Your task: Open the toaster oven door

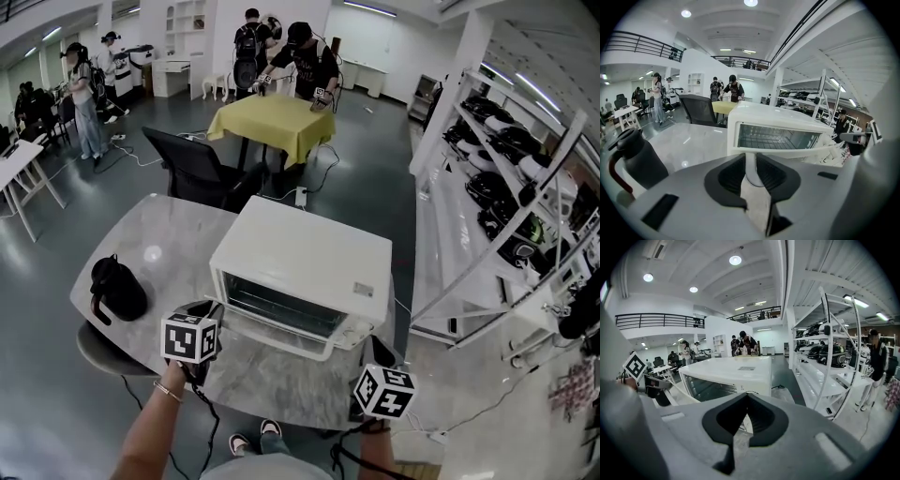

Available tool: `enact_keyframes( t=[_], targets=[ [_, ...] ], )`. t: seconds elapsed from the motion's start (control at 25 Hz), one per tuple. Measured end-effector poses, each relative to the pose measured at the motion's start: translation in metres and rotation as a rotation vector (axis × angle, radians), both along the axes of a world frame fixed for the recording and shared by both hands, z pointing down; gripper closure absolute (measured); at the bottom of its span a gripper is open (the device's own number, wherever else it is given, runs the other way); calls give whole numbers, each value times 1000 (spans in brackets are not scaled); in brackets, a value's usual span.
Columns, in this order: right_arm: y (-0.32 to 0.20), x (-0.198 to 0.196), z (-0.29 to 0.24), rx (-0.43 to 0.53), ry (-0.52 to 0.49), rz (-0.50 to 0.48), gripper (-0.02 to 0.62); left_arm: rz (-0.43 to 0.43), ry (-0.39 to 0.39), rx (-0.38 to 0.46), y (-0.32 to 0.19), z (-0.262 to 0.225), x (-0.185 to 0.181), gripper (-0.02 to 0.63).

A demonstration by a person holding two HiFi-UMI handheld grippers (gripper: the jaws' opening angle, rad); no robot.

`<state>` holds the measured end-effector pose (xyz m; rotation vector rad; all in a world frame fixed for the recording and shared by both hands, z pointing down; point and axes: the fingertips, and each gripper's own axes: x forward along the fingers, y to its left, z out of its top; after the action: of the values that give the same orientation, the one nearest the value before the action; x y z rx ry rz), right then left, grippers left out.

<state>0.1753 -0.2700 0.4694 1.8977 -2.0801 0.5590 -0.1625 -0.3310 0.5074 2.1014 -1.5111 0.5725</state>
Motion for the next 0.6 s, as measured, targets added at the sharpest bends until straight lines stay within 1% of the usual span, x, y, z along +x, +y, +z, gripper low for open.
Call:
enact_keyframes(
  t=[0.6],
  targets=[
    [8, -16, 3, -9, 3, -38, 590, -2, 17, -15, 24, 14, -6, 535]
  ],
)
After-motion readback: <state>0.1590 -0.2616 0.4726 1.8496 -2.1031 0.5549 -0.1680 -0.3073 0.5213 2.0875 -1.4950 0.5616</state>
